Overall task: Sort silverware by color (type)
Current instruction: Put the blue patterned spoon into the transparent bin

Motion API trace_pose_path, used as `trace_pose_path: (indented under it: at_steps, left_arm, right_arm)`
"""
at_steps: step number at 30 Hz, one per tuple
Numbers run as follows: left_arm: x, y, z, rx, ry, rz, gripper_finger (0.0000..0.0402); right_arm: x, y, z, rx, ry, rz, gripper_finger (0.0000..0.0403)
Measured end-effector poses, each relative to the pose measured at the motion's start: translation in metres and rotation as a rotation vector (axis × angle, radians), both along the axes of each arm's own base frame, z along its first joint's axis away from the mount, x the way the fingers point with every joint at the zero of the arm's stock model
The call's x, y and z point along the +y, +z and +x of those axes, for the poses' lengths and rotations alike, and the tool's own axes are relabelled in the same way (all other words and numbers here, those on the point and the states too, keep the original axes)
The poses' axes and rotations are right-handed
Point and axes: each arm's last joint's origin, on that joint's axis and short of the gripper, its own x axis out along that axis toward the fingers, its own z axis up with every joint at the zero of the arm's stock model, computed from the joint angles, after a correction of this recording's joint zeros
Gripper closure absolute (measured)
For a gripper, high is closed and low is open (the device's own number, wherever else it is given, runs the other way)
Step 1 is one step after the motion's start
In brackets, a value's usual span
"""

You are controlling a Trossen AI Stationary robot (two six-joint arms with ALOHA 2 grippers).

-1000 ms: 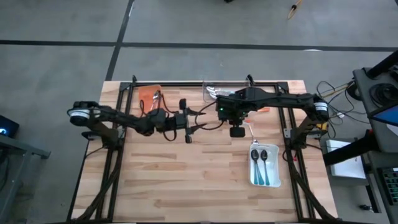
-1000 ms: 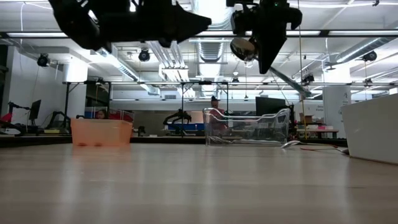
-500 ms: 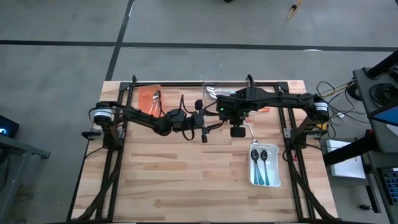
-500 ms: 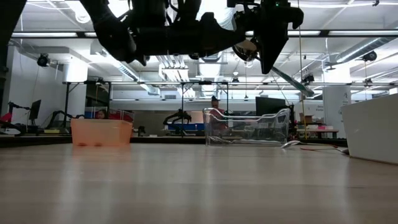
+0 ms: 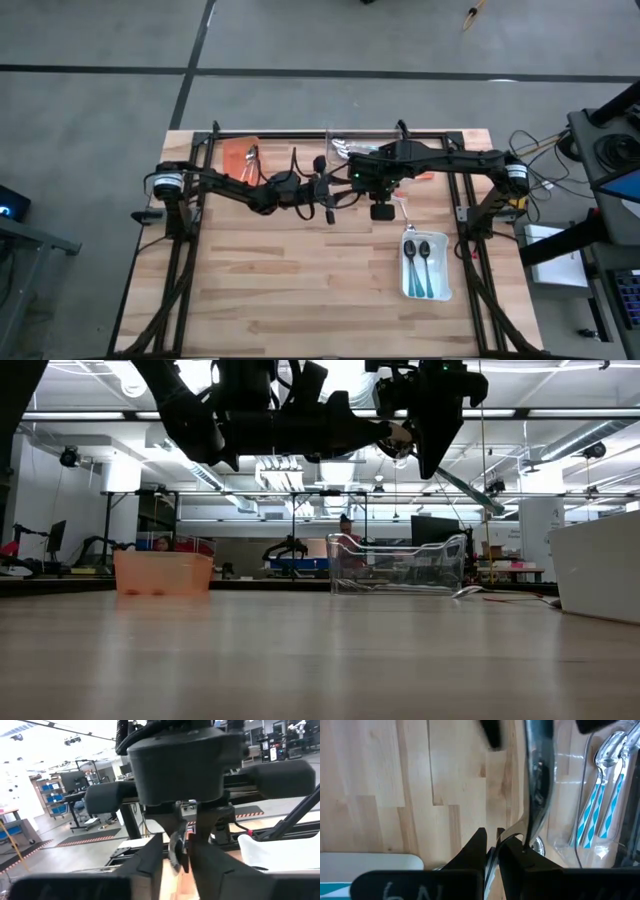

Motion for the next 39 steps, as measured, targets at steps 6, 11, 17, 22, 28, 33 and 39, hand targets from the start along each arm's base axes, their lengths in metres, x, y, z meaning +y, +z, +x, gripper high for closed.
trace_pose_path:
  at_steps: [6,11,17,22,28,33,39]
  left_arm:
    - [-0.001,0.000,0.000,-0.008,-0.002,-0.025,0.0394]
    - [-0.006,0.000,0.001,-0.020,0.000,-0.100,0.0400]
    - [-0.014,-0.005,-0.002,-0.036,0.097,-0.243,0.0401]
    - [-0.017,-0.013,-0.007,-0.058,0.174,-0.400,0.0401]
    - [-0.021,-0.023,-0.015,-0.063,0.216,-0.495,0.0401]
    - [-0.020,-0.026,-0.026,-0.081,0.288,-0.537,0.0401]
    - [-0.020,-0.021,-0.048,-0.121,0.351,-0.543,0.0401]
  right_arm:
    - [0.000,0.000,0.000,-0.001,-0.007,0.001,0.0375]
    - [0.000,0.000,0.000,-0.003,-0.044,0.008,0.0338]
    - [0.000,0.000,0.001,-0.013,-0.093,0.005,0.0294]
    - [-0.001,0.000,0.002,-0.026,-0.110,0.003,0.0255]
    - [-0.002,0.002,0.006,-0.070,-0.122,-0.024,0.0223]
    - [-0.006,0.003,0.004,-0.062,-0.163,-0.154,0.0219]
    - [0.001,0.014,0.004,-0.155,-0.215,-0.214,0.0220]
